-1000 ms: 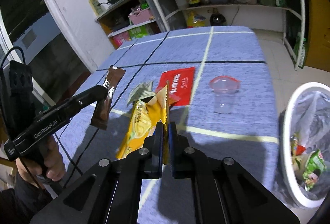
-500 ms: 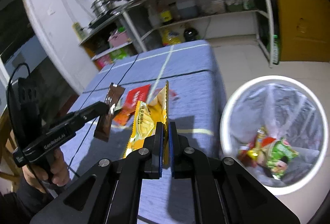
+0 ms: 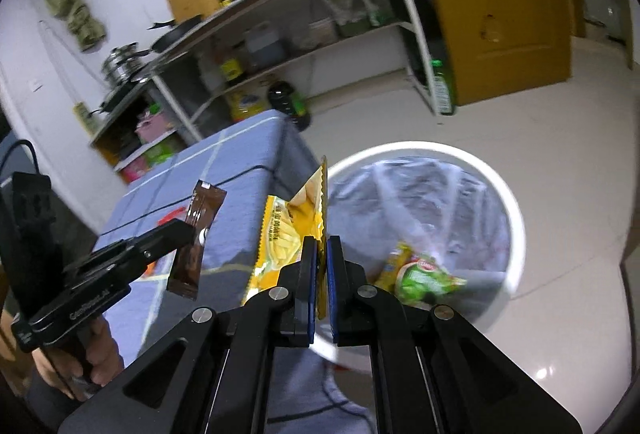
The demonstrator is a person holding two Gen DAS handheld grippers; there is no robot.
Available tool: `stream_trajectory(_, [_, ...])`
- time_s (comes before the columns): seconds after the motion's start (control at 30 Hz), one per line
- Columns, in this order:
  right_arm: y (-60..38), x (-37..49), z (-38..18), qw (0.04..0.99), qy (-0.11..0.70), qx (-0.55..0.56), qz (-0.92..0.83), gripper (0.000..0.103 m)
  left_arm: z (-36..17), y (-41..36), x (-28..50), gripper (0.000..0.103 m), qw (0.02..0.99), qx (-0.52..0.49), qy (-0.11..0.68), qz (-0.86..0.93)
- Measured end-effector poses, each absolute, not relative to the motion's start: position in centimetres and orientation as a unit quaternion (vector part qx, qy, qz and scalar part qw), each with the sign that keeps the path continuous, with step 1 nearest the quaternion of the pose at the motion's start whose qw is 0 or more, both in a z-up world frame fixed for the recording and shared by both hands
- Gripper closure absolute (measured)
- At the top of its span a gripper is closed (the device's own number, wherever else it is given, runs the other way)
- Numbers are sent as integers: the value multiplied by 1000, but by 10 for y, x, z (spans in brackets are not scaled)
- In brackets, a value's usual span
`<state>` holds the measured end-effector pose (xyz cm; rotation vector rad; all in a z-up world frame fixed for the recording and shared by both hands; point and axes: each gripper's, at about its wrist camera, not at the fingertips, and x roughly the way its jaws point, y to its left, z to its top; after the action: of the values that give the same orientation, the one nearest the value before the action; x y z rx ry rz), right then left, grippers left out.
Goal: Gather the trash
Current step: 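Carry the brown wrapper and yellow chip bag over the bin and open both tools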
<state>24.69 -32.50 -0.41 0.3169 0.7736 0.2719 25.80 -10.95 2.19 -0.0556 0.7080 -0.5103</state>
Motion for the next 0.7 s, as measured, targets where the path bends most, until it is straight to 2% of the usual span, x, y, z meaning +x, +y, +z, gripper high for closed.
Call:
stream_trajectory(0.37, [-360,261,-29,899,399,168,60,97,0,-158,283,96,893,-6,362,-266])
stream_trajectory(0.5, [-369,261,-32,899,402,170,37,92,-5,-161,289,93,894,-6,367,-258])
stream_trajectory(0.57, [-371,260,-31,900,401,167,31,84,-7,-162,290,84,893,-8,369,-256])
stream_trajectory(0.63, [-373,258,-31,901,399,168,29,73,-8,-161,290,81,892,-12,372,-255])
stream_trajectory(0.7, [-374,256,-29,902,397,168,27,72,-8,-158,289,78,893,-14,372,-252])
